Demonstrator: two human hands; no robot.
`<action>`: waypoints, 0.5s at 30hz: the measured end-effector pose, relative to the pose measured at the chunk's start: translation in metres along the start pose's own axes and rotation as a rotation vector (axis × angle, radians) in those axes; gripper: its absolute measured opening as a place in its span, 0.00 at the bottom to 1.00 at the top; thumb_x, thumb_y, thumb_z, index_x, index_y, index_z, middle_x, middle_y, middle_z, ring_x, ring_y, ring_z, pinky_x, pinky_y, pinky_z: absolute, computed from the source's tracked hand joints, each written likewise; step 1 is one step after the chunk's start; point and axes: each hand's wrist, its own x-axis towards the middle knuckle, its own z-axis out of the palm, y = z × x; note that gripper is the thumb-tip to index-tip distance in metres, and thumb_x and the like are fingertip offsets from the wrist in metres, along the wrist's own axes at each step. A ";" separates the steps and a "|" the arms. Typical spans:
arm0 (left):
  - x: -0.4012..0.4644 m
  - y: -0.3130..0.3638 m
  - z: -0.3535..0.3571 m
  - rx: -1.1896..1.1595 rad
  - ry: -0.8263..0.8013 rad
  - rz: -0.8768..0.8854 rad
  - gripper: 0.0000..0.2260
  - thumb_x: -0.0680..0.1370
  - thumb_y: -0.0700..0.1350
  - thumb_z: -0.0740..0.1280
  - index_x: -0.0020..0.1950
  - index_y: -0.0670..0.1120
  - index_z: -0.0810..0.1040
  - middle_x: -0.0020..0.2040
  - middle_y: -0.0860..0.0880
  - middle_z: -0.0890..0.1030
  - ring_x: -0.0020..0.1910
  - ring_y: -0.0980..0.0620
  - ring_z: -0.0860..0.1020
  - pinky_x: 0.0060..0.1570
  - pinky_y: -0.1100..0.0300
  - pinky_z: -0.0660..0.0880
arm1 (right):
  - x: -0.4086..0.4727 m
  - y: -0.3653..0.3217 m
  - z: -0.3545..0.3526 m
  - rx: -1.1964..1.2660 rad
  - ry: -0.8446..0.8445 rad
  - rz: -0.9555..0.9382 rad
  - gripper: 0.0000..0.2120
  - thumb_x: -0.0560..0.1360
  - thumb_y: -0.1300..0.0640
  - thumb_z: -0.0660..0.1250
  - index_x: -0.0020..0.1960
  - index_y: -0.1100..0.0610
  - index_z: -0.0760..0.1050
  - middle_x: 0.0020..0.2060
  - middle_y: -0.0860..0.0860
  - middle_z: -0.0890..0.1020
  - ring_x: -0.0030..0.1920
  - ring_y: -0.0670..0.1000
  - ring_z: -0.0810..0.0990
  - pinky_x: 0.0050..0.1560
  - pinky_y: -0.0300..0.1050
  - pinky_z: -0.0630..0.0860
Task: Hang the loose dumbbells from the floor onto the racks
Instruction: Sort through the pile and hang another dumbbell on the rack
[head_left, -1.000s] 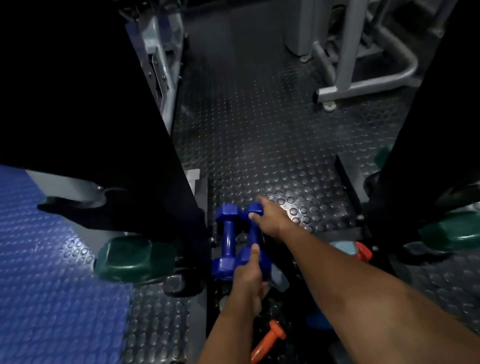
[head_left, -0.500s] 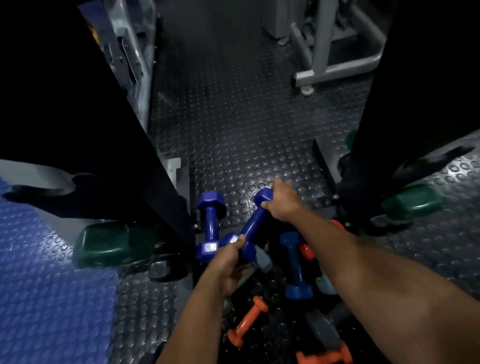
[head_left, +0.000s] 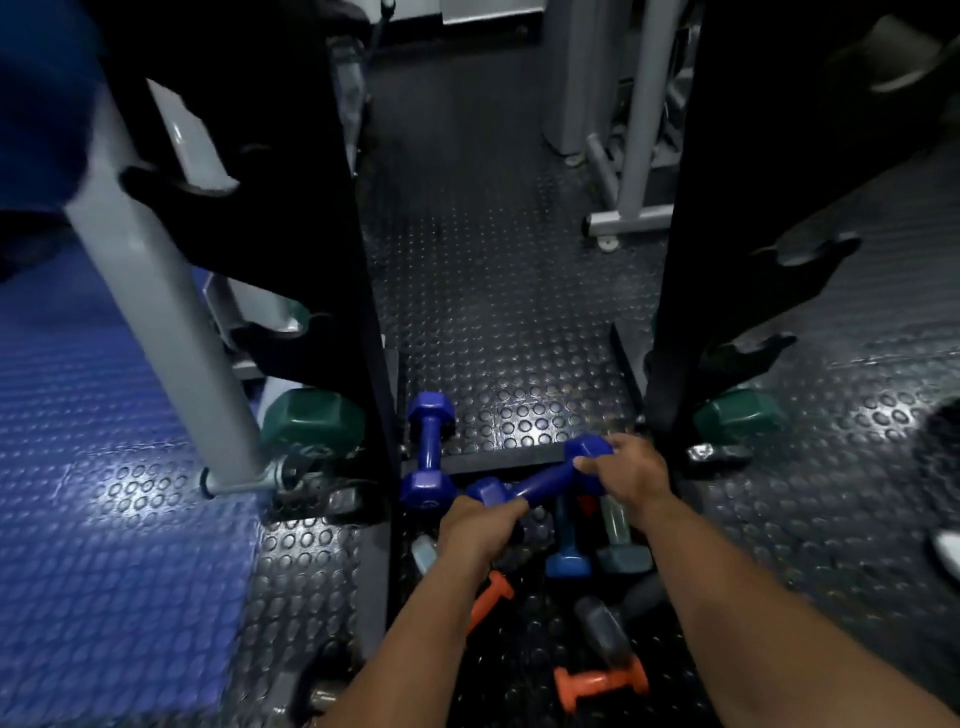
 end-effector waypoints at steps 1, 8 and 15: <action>-0.011 0.001 -0.004 -0.003 -0.008 0.003 0.30 0.53 0.65 0.73 0.49 0.47 0.83 0.43 0.49 0.86 0.43 0.48 0.85 0.50 0.54 0.84 | -0.009 0.005 -0.002 0.063 -0.001 0.031 0.24 0.66 0.54 0.84 0.59 0.57 0.83 0.53 0.57 0.86 0.51 0.58 0.84 0.59 0.51 0.80; -0.039 -0.004 -0.038 -0.028 -0.058 0.021 0.31 0.49 0.54 0.78 0.50 0.45 0.82 0.43 0.44 0.87 0.40 0.46 0.87 0.42 0.45 0.86 | -0.055 0.030 -0.009 0.807 -0.329 0.234 0.16 0.75 0.48 0.76 0.59 0.55 0.80 0.54 0.58 0.87 0.50 0.56 0.84 0.44 0.49 0.80; -0.058 -0.017 -0.085 0.044 -0.053 0.034 0.28 0.53 0.50 0.79 0.51 0.44 0.84 0.44 0.43 0.87 0.43 0.45 0.87 0.43 0.45 0.86 | -0.083 0.013 0.019 0.708 -0.391 0.302 0.16 0.78 0.47 0.69 0.62 0.53 0.79 0.57 0.61 0.84 0.51 0.62 0.82 0.46 0.59 0.82</action>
